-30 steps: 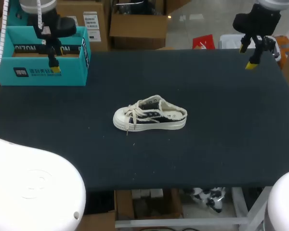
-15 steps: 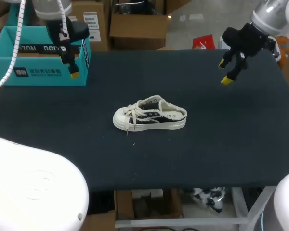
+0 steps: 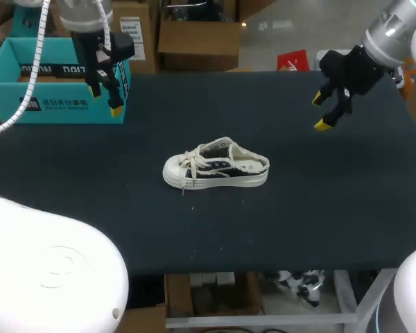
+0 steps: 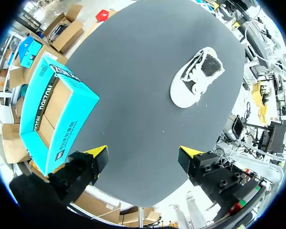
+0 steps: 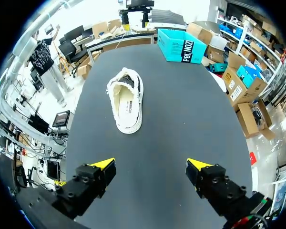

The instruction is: Open the shoe tongue, take the insole out of the shoe, put the insole back into the shoe, and pack the shoe into the shoebox

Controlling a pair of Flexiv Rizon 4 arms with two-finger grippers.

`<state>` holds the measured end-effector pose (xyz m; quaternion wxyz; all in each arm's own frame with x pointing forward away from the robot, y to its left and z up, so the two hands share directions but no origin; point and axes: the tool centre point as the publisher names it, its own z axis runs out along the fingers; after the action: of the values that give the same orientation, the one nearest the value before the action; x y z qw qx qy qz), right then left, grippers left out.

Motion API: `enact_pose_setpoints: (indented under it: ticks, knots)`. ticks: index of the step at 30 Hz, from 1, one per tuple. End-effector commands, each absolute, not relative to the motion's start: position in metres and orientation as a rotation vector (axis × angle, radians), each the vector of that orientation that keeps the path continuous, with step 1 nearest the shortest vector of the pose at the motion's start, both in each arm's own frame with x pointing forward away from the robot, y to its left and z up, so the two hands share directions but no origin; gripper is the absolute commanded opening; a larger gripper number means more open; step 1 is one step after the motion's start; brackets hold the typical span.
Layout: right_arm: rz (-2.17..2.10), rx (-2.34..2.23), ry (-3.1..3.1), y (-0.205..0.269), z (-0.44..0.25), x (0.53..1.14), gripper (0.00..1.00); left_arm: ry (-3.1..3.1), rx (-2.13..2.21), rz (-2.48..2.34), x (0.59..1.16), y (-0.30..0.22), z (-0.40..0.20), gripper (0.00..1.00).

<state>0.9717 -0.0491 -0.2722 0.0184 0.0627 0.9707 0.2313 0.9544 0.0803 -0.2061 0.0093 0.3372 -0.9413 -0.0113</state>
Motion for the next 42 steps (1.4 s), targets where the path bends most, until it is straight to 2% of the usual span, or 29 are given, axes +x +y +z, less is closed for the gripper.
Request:
enact_pose_setpoints:
  ticks: [1,5,12,21,33,42]
  knots:
    - [0.718,0.195,3.014,-0.049,-0.273,0.971,1.0,-2.963,1.058,-0.038,0.949,0.074,-0.202,1.0]
    - [0.771,0.168,3.022,-0.03,-0.292,0.97,1.0,-2.868,1.345,-0.078,0.936,0.055,-0.202,1.0]
    - [0.954,0.159,2.978,0.0,-0.331,0.964,1.0,-2.784,1.524,-0.057,0.914,0.029,-0.21,1.0]
    - [1.062,0.171,2.932,0.027,-0.359,0.954,1.0,-2.649,1.627,0.049,0.908,0.008,-0.222,1.0]
    - [1.133,0.156,2.93,0.043,-0.381,0.942,1.0,-2.665,1.602,0.024,0.909,0.005,-0.224,1.0]
    - [1.215,0.171,2.889,0.053,-0.397,0.936,1.0,-2.515,1.777,0.088,0.898,-0.019,-0.228,1.0]
